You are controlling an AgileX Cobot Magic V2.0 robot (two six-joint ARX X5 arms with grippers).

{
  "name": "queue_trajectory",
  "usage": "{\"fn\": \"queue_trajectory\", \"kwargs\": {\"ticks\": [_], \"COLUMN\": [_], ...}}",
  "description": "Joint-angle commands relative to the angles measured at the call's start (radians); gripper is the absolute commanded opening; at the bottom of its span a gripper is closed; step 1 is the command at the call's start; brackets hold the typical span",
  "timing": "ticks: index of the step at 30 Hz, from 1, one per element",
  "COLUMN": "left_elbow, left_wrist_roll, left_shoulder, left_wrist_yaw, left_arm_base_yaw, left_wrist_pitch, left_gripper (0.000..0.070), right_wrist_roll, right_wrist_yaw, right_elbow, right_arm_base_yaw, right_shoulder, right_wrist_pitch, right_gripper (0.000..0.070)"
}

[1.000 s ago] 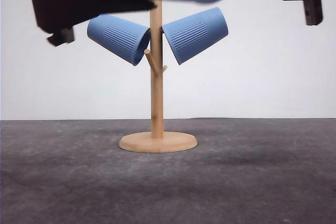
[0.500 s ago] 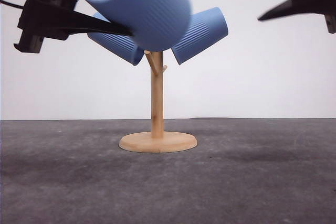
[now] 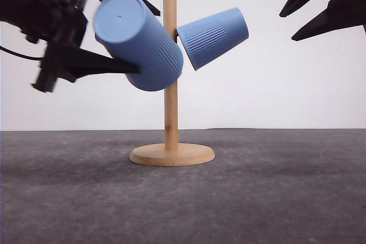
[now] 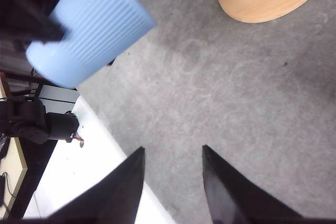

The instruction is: Place three cups

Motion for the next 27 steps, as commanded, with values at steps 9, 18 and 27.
{"fn": "queue_trajectory", "kwargs": {"ticks": [9, 18, 27], "left_elbow": [0.146, 0.238, 0.248], "left_wrist_roll": [-0.001, -0.001, 0.0], "left_shoulder": [0.204, 0.34, 0.354], "left_wrist_yaw": [0.055, 0.062, 0.074], "left_arm_base_yaw": [0.025, 0.032, 0.033], "left_wrist_pitch": [0.046, 0.047, 0.046], "left_gripper": [0.0384, 0.039, 0.0526], "right_wrist_roll": [-0.013, -0.012, -0.012], "right_wrist_yaw": [0.001, 0.0, 0.0], "right_elbow": [0.019, 0.019, 0.019], "right_arm_base_yaw": [0.003, 0.003, 0.003], "right_shoulder": [0.007, 0.007, 0.007], "right_wrist_pitch": [0.009, 0.007, 0.003], "right_gripper": [0.0217, 0.0217, 0.0217]}}
